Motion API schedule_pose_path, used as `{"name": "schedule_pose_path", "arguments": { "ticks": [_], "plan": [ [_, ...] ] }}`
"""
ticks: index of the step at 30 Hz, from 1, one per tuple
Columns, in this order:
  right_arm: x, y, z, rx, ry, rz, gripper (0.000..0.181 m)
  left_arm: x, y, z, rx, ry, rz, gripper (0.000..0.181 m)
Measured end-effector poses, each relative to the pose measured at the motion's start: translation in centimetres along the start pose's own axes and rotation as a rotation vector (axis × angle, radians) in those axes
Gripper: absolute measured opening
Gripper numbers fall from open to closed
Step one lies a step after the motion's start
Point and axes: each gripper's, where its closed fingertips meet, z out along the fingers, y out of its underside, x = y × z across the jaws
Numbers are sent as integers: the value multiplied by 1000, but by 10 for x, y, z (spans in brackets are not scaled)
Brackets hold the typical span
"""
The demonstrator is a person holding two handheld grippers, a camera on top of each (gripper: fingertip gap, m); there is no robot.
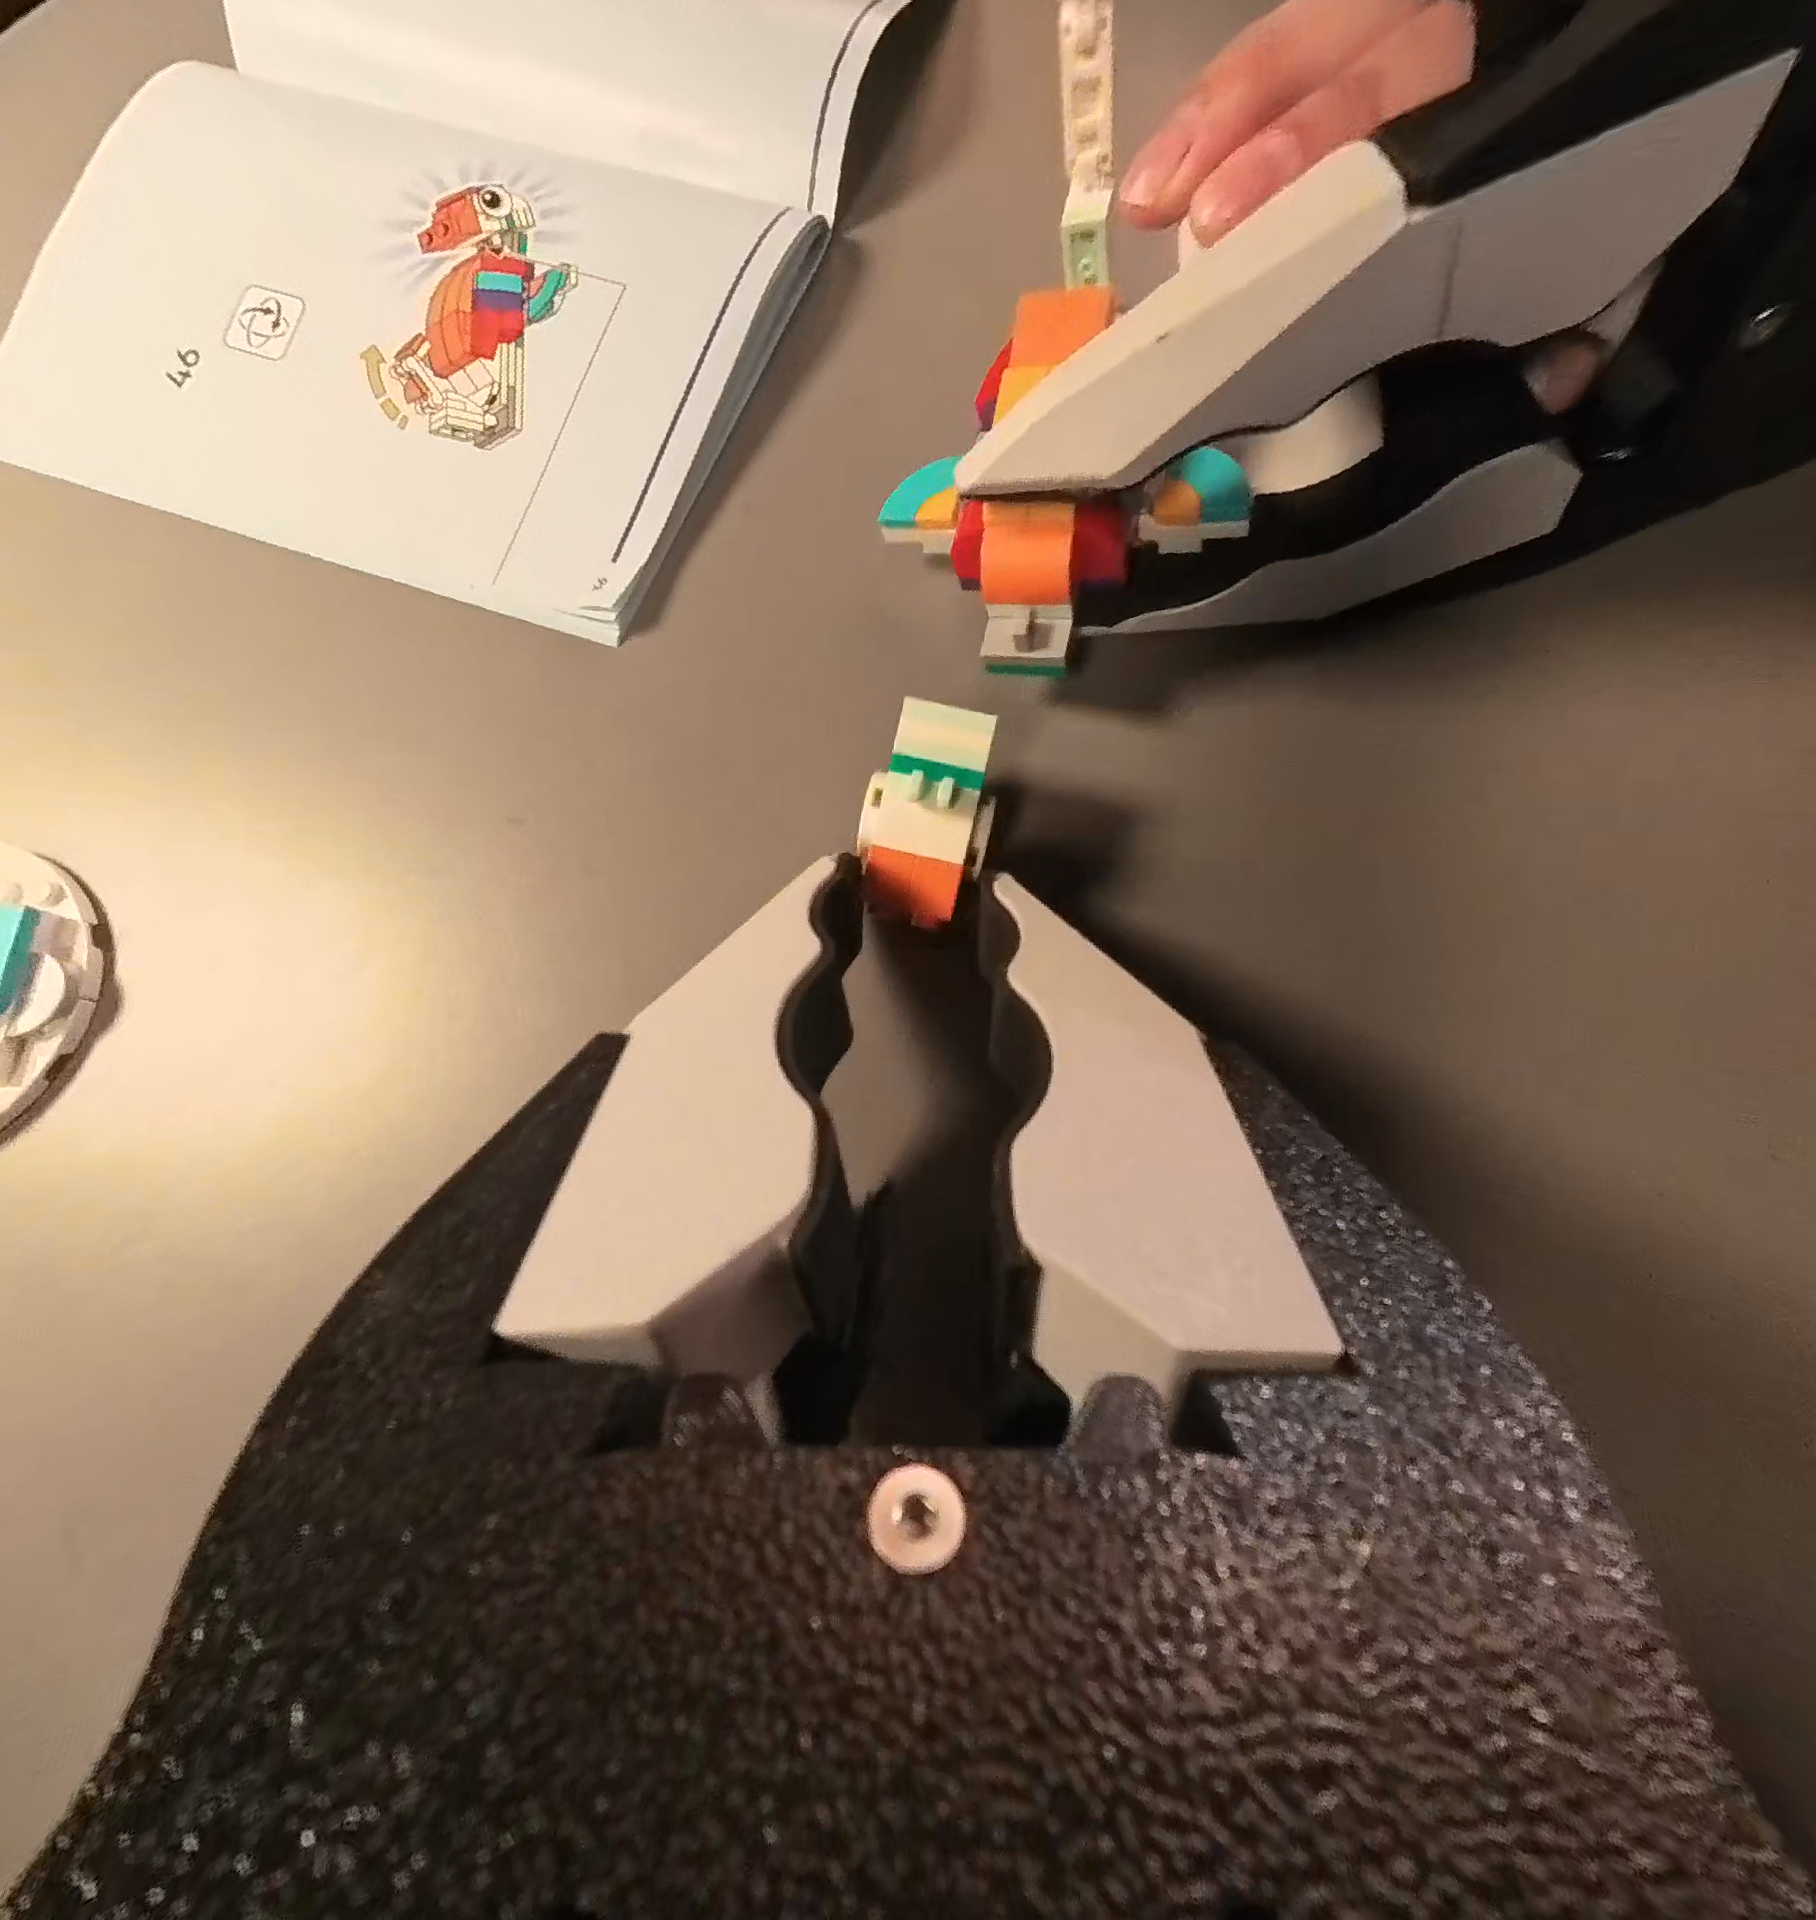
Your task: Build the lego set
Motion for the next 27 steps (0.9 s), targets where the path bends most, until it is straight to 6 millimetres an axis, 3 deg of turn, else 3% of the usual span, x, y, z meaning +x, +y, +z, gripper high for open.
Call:
{"name": "schedule_pose_path", "arguments": {
  "ticks": [5,9,16,21,27],
  "plan": [
    [-4,2,-2,-18,-41,31,27,0,2,-1,-11,9,-15,25],
    [-5,3,-5,-22,-94,106,28,-2,1,-2,0,6,-16,14],
    [-6,-1,-14,14,-173,235,37,3,-5,-7,-3,12,52,14],
    [-6,-7,-21,62,-233,369,50,8,-10,-10,-61,-30,208,14],
    [7,-37,-35,289,-379,778,48,20,-15,-10,-131,-81,527,14]
  ]
}}
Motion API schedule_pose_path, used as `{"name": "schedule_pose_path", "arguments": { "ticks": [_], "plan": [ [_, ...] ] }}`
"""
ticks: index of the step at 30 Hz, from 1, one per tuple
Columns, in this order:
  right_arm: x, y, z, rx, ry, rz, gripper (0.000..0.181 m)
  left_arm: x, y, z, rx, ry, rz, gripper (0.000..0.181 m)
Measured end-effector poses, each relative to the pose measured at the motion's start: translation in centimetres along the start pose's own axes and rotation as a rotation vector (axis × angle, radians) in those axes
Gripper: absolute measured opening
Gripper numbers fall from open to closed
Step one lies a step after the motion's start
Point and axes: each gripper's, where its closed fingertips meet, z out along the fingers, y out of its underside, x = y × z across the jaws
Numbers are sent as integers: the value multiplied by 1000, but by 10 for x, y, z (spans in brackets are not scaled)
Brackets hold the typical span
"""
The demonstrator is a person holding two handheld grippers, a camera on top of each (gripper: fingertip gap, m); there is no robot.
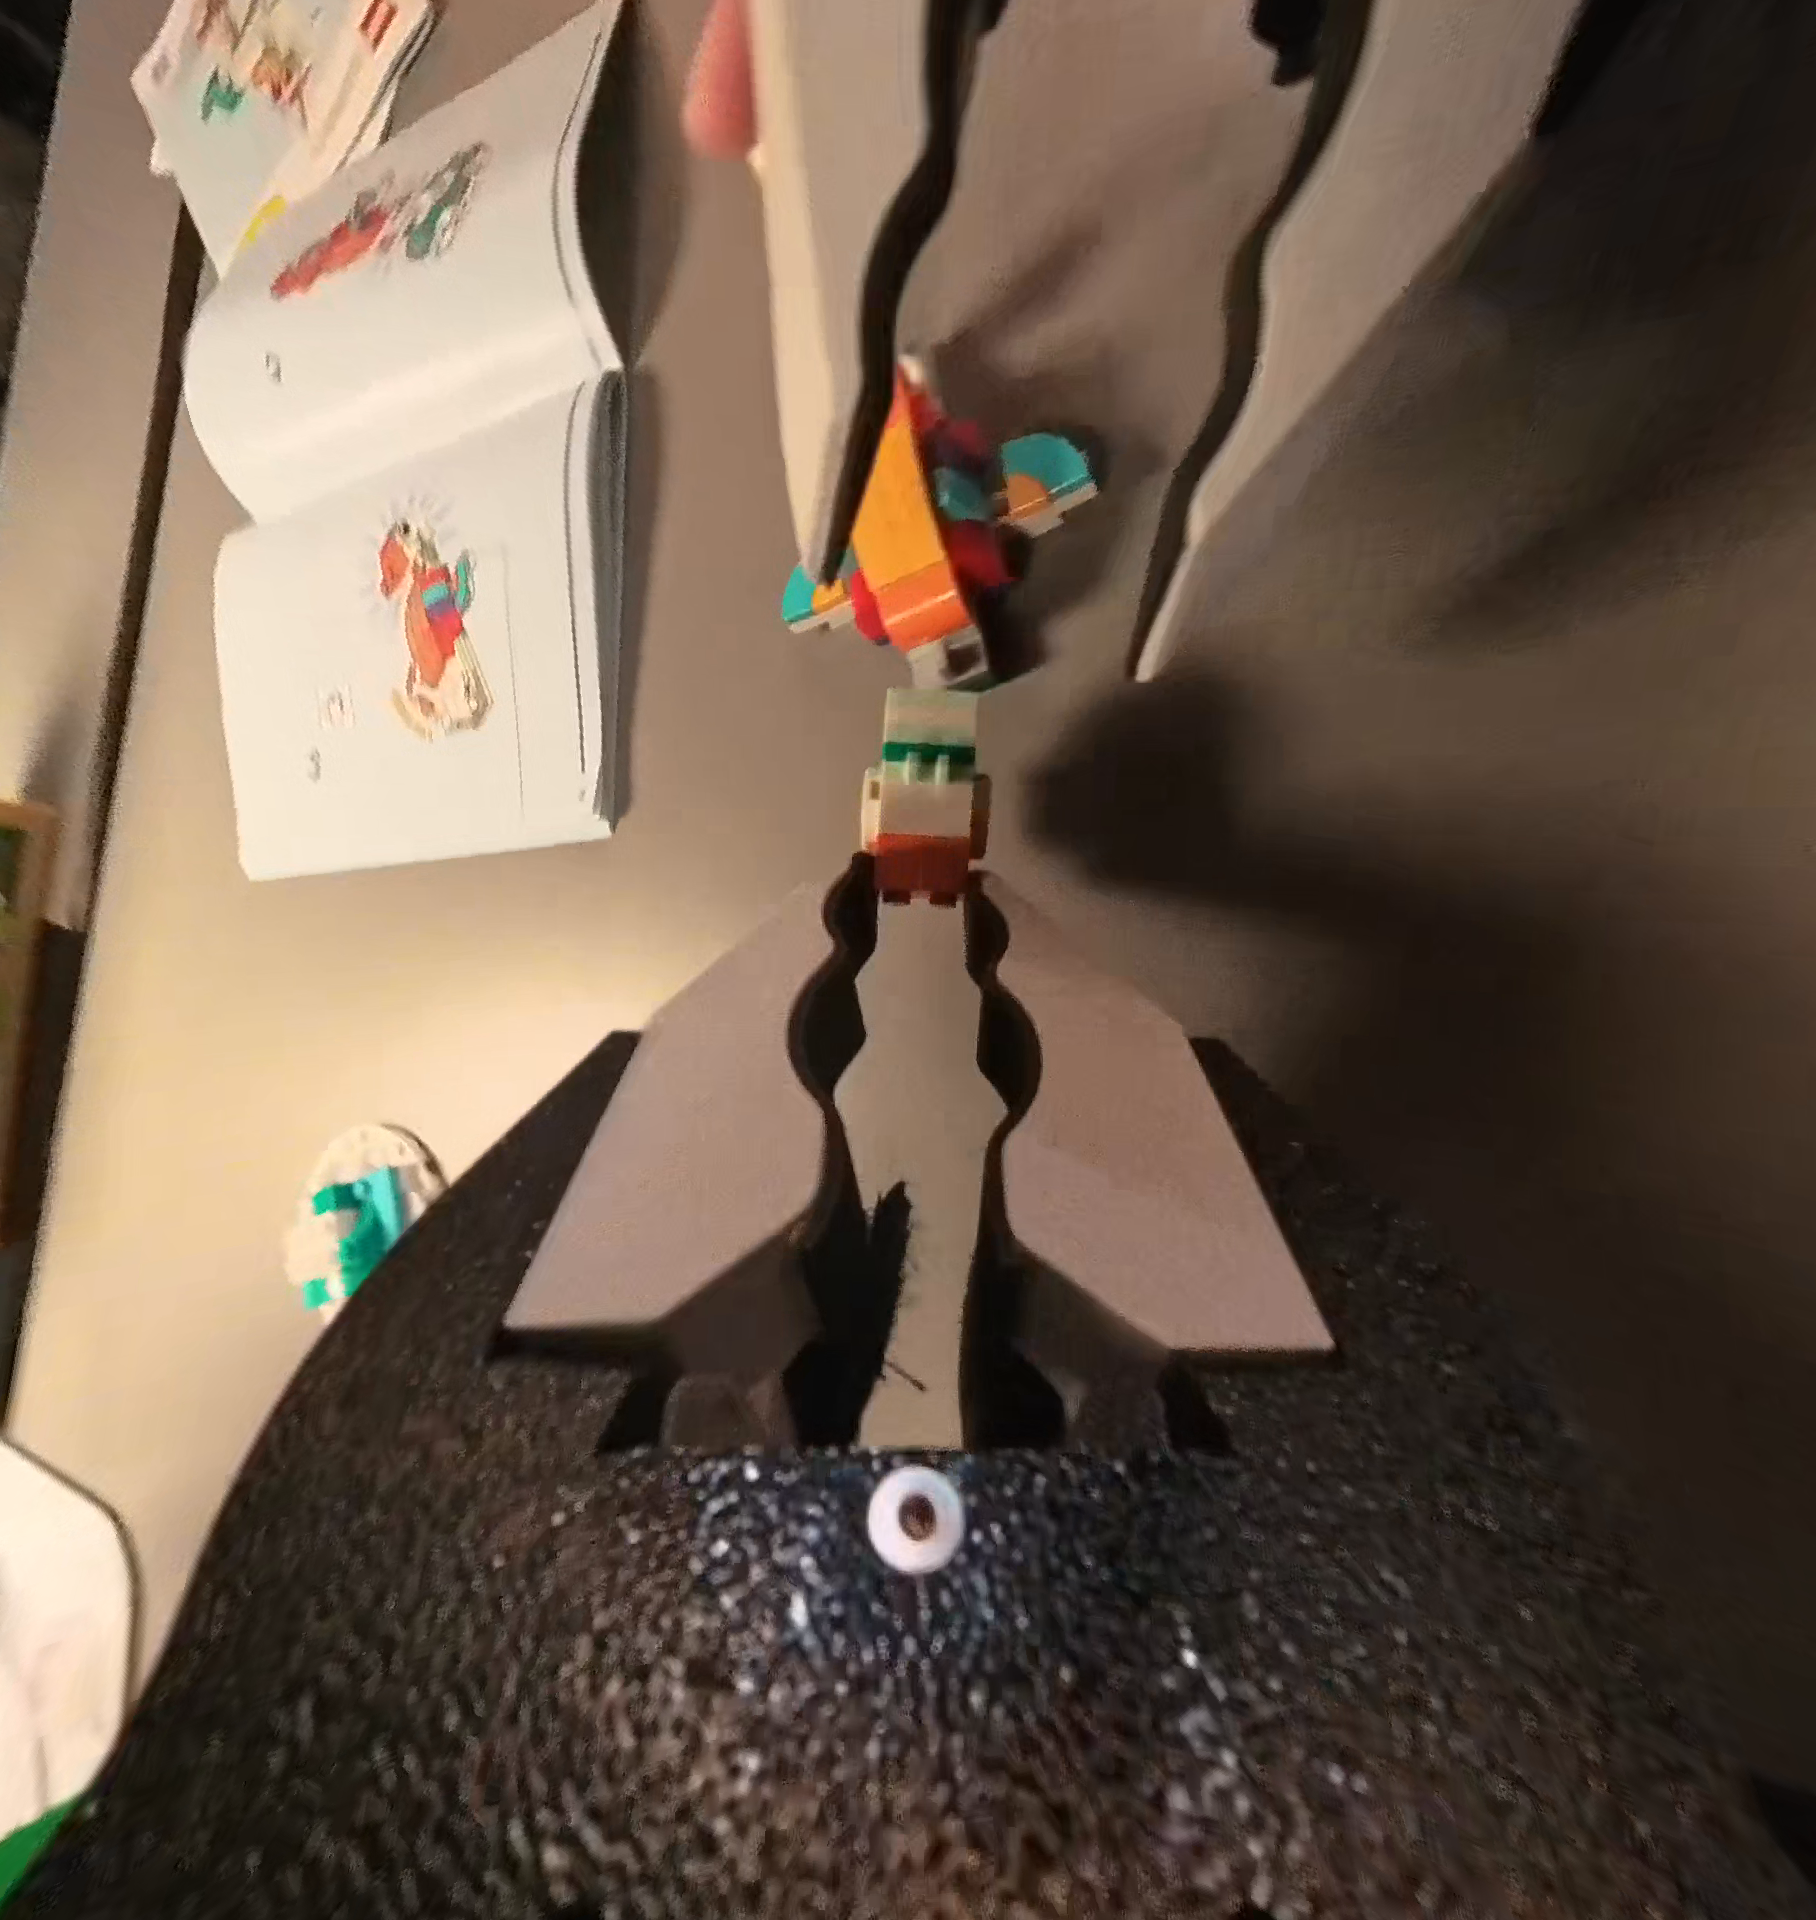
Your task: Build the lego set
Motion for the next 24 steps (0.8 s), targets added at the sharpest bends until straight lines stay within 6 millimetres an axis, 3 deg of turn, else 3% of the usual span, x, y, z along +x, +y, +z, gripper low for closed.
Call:
{"name": "schedule_pose_path", "arguments": {
  "ticks": [7,10,12,14,17,20,24],
  "plan": [
    [-8,-1,1,9,-48,12,34,17,-23,-8,90,68,64,14],
    [-15,-4,1,29,-77,-13,20,20,-24,-13,102,94,54,14],
    [-13,-7,0,49,-72,-7,20,18,-26,-16,131,92,25,14],
    [-4,-14,-4,103,-48,54,20,6,-33,-20,210,51,-93,21],
    [11,-33,-17,268,-50,234,19,-5,-52,-33,394,113,-350,64],
    [21,-53,-31,453,-103,405,19,-13,-76,-56,648,200,-512,56],
    [22,-67,-43,599,-159,488,19,-12,-84,-63,757,259,-554,45]
  ]
}}
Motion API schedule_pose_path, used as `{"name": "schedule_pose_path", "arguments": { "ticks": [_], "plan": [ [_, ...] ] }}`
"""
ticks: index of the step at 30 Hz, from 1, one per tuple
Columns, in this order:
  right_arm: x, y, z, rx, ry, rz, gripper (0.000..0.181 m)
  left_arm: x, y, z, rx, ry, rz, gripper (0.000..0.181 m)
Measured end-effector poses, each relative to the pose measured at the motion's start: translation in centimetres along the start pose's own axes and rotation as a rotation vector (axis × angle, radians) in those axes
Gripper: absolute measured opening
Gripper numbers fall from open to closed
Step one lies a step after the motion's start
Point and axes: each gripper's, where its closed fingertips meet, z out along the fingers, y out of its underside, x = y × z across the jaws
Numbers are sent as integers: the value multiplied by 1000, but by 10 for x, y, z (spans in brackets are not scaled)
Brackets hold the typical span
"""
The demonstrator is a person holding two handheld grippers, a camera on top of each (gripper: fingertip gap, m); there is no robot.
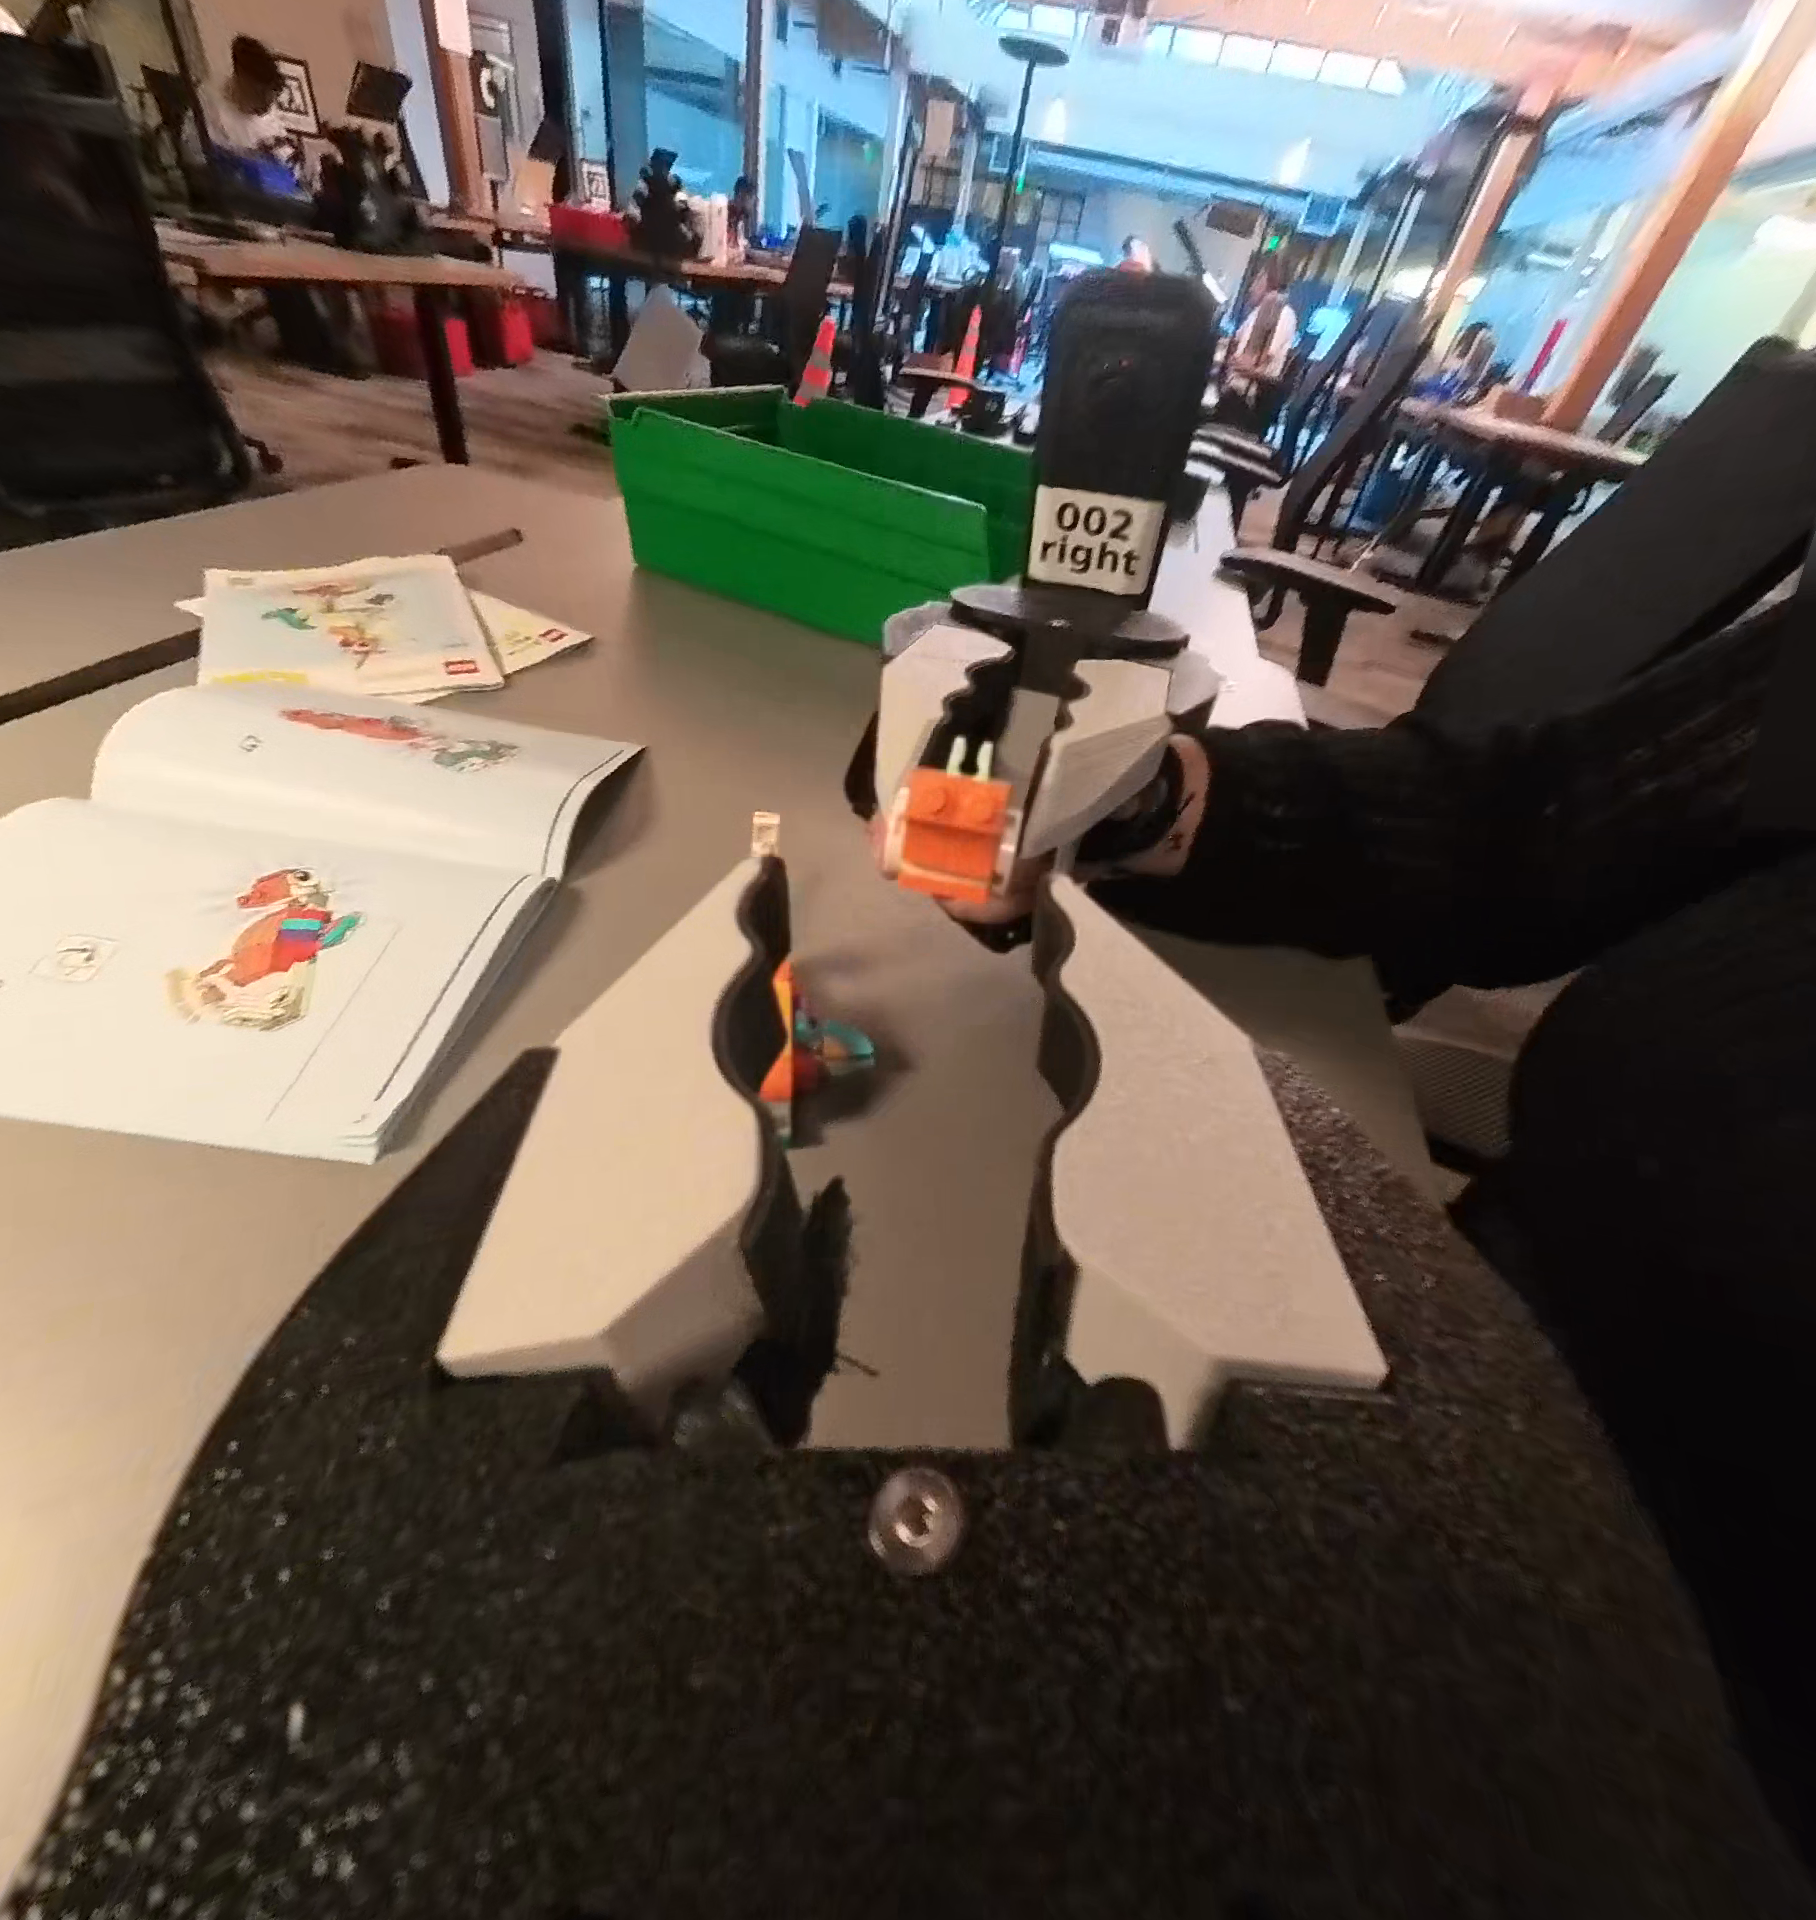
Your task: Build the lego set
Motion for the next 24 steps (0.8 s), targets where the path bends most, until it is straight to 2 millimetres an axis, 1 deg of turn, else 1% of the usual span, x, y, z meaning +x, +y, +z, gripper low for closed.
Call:
{"name": "schedule_pose_path", "arguments": {
  "ticks": [3,7,11,14,17,19,21,24],
  "plan": [
    [-5,-5,1,38,-30,16,19,6,0,3,34,39,-25,37],
    [-9,-9,0,59,-45,26,19,16,-7,4,113,127,-106,26],
    [-7,-9,-1,64,-43,27,19,15,-6,5,126,135,-136,27],
    [-8,-11,-2,73,-45,28,19,13,-7,6,140,137,-167,36],
    [-9,-13,-3,83,-47,36,19,13,-9,6,160,152,-192,38],
    [-8,-14,-4,89,-45,46,19,15,-15,4,197,173,-209,34],
    [-7,-13,-4,88,-39,51,19,14,-21,0,239,182,-225,27],
    [-6,-13,-5,90,-39,60,19,15,-21,-1,233,186,-208,21]
  ]
}}
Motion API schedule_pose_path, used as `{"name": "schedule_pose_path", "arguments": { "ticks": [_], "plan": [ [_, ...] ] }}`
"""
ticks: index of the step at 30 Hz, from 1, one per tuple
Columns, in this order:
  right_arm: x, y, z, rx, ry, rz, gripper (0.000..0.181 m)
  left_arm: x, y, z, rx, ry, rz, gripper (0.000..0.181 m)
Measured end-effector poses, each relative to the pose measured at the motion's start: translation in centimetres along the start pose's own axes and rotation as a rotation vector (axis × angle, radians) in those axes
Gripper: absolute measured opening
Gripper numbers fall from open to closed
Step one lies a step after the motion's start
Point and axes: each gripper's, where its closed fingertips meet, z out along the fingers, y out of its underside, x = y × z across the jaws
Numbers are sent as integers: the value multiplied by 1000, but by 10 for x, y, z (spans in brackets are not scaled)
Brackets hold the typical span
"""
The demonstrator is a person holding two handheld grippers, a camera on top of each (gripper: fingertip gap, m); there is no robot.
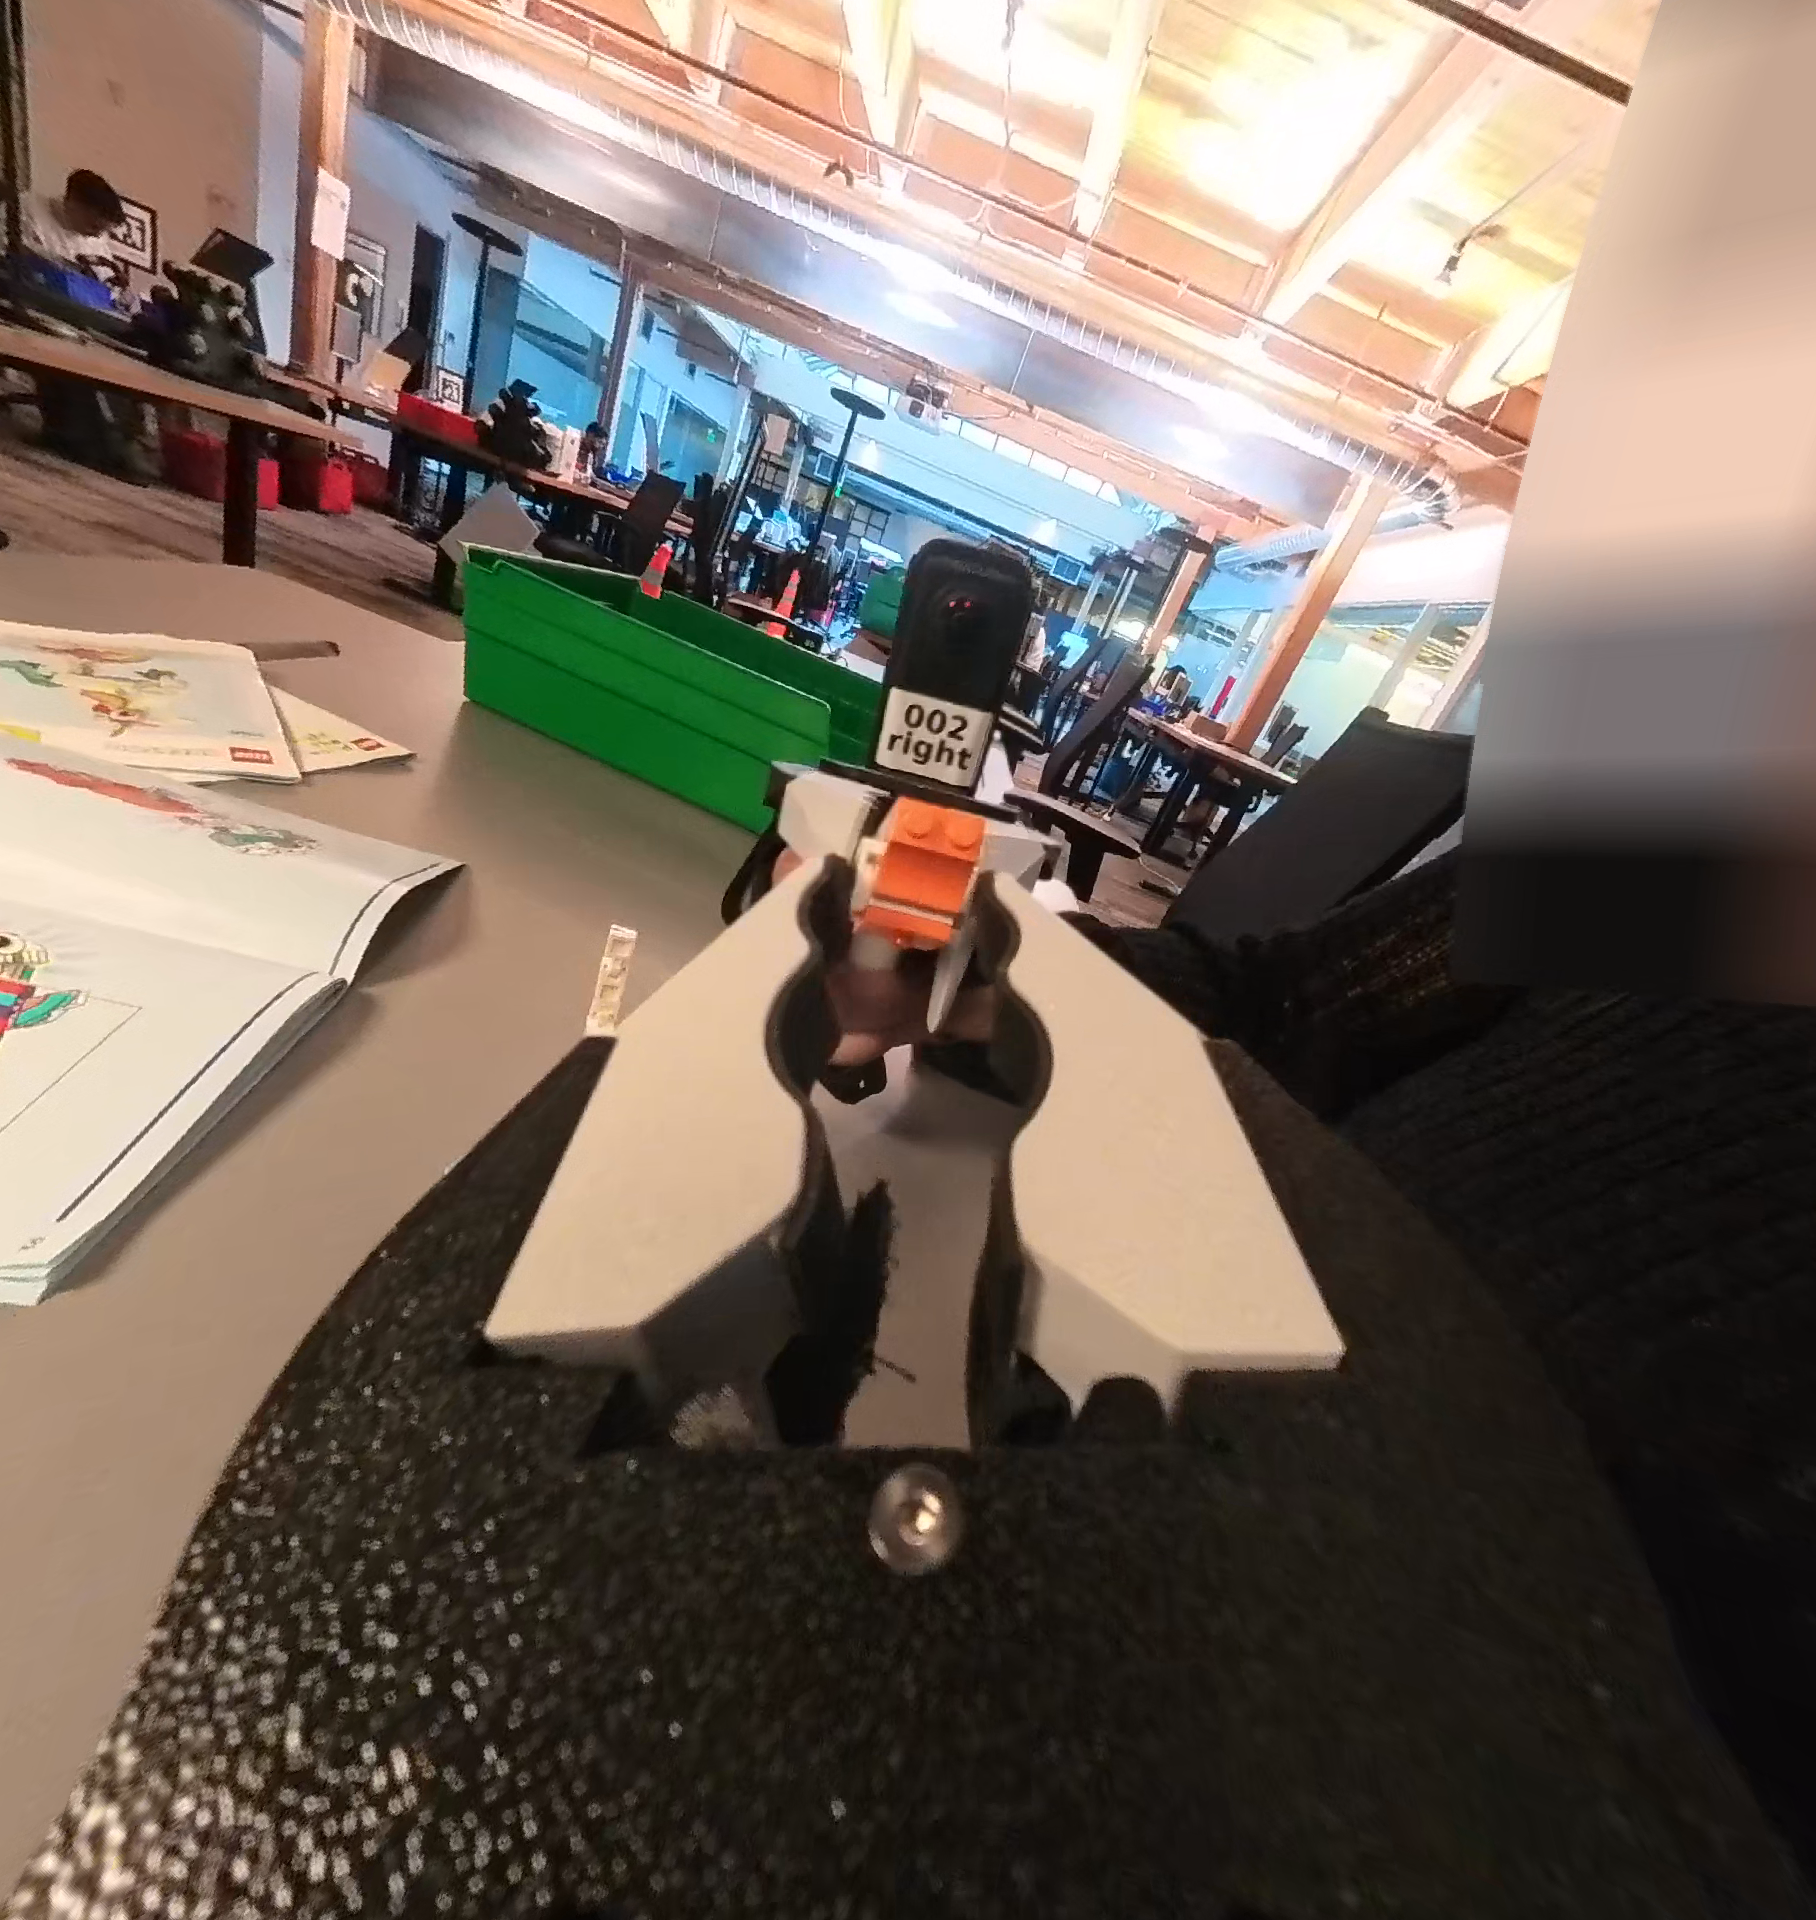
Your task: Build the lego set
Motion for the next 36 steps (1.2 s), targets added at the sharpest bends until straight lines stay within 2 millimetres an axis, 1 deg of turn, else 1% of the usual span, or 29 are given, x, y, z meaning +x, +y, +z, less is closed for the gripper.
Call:
{"name": "schedule_pose_path", "arguments": {
  "ticks": [4,6,7,8,12,16,20,24,28,32,36],
  "plan": [
    [-2,2,1,-10,-8,-4,19,0,1,-2,-10,-2,6,21],
    [-1,1,1,-11,-6,-4,19,-2,1,-2,-6,-17,13,26],
    [-1,2,1,-11,-7,-3,19,-2,1,-1,-2,-20,20,25],
    [-1,1,1,-9,-7,-2,19,-1,1,-1,3,-13,27,21],
    [-2,2,1,-13,-21,12,19,-1,3,-1,-33,-11,50,21],
    [0,4,-2,-53,-20,11,25,-6,13,-5,-113,-49,85,21],
    [2,14,-8,-129,-42,25,27,-4,19,-5,-147,-30,80,21],
    [-3,16,-8,-136,-109,89,24,-2,23,-4,-168,-15,70,21],
    [-7,24,-8,-181,-131,79,15,0,26,-3,-178,-6,70,21],
    [-7,25,-8,-181,-138,82,15,1,26,-3,-170,-3,60,21],
    [-7,22,-7,-150,-136,86,15,1,22,-2,-142,0,59,21]
  ]
}}
